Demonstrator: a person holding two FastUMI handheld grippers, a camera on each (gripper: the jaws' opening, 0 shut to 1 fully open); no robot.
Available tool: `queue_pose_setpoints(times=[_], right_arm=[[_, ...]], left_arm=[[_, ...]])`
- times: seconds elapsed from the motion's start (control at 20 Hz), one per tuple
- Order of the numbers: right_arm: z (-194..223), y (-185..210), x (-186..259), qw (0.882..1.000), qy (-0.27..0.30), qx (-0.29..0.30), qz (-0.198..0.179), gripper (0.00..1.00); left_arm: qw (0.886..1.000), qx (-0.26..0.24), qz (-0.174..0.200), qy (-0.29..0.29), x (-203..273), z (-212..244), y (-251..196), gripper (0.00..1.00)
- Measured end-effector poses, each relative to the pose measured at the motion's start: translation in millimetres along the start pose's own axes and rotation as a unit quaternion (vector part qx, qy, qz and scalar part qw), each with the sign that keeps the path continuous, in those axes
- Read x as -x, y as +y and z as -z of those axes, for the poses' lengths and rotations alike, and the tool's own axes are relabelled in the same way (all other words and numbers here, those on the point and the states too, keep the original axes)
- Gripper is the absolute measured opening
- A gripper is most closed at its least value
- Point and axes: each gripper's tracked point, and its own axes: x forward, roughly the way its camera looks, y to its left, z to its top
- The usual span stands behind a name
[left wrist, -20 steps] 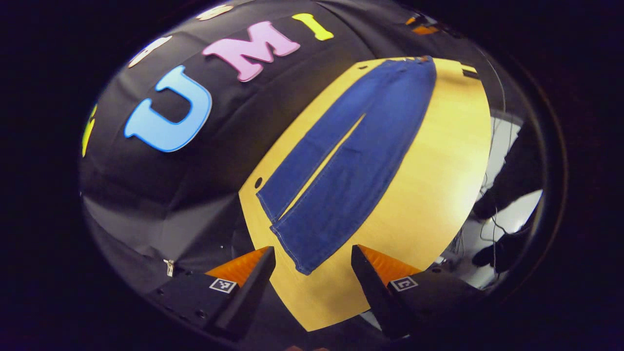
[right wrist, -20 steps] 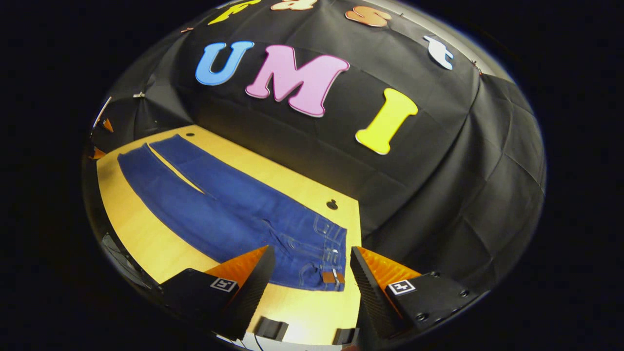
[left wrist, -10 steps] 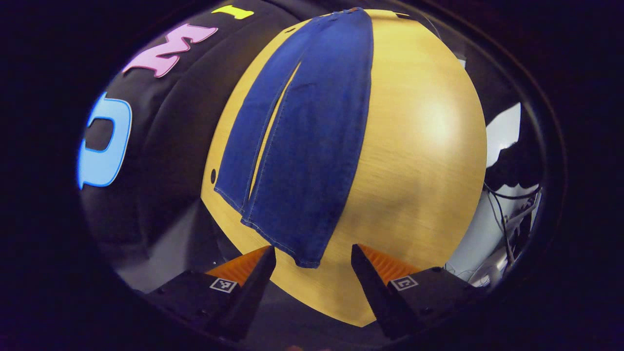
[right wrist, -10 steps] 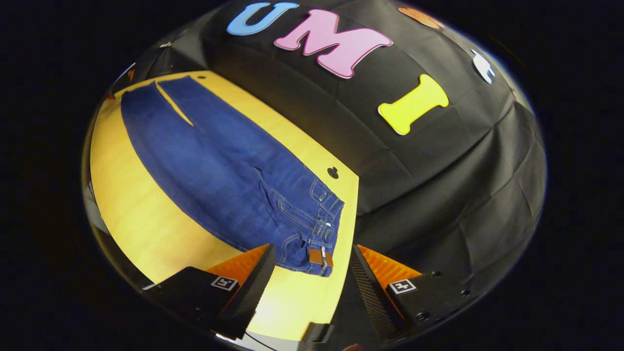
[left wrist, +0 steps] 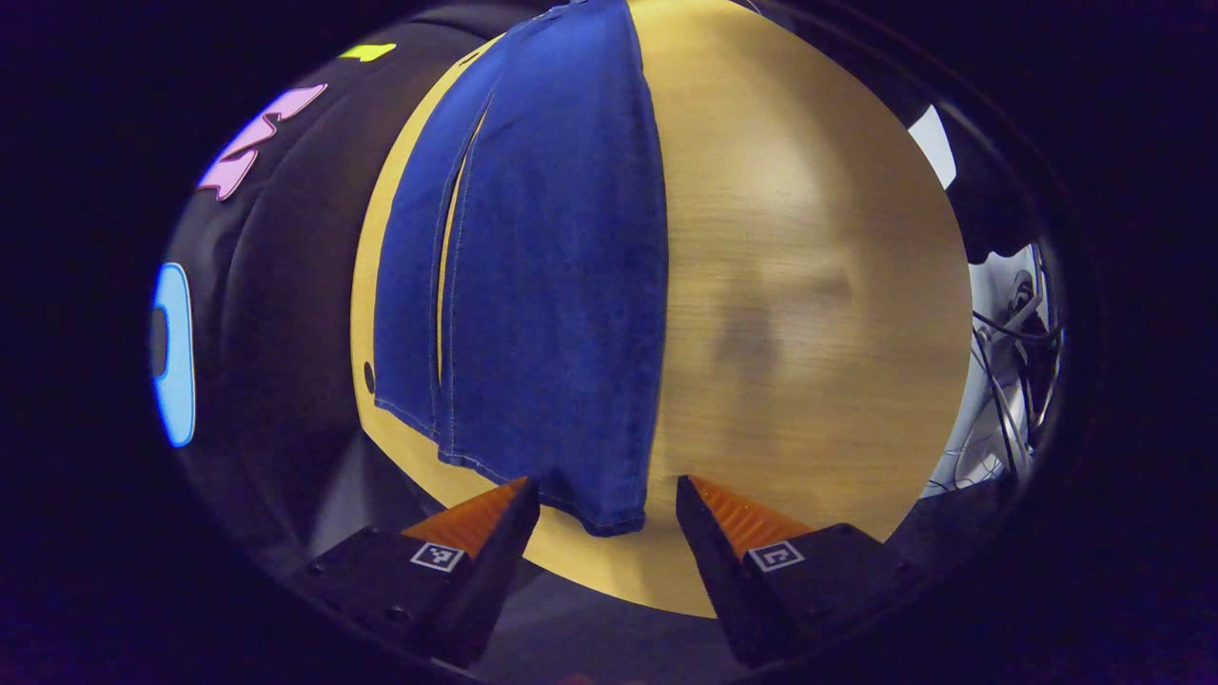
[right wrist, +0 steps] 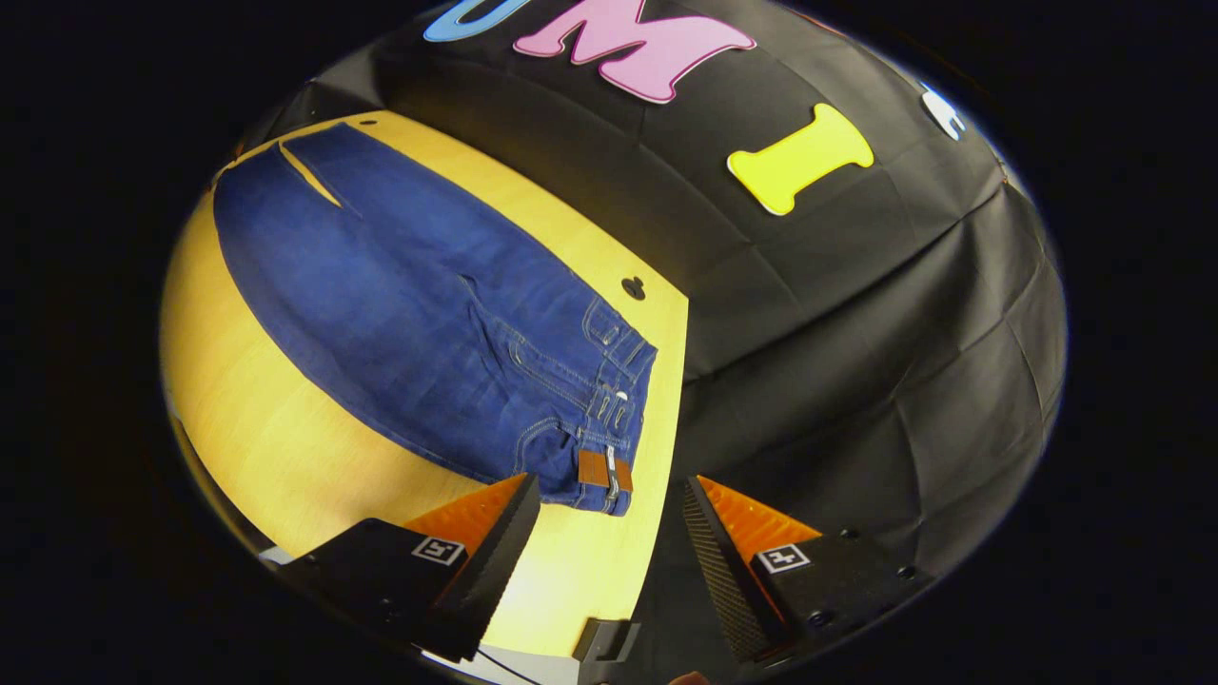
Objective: Grasp the waist and the cuffs of the jeans and fold them to make the two legs overlap; first hold the waist and fold one-third of the jeans toward the cuffs, then hold the cuffs and fold the remaining one-third in the same direction to finish folding.
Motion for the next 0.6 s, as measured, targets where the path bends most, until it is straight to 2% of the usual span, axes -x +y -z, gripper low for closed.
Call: queue_pose_setpoints(times=[0.2,0.35,0.45,0.6], right_arm=[[5.5,12.4,-7.6,0.999,0.002,0.035,-0.017,0.95],[14.7,13.9,-14.3,0.995,0.004,0.094,-0.027,0.95],[25.3,22.2,-12.9,0.987,0.005,0.156,-0.044,0.95],[43.5,36.6,-13.7,0.963,-0.002,0.257,-0.079,0.96]], left_arm=[[1.000,-0.011,-0.015,-0.011,-10.9,-9.5,21.3,0.93],[1.000,-0.010,-0.021,-0.015,-12.5,-9.9,22.0,0.93],[0.999,-0.022,-0.027,-0.019,-13.0,-11.6,23.8,0.93],[0.999,-0.036,-0.031,-0.022,-11.5,-12.9,24.5,0.93]])
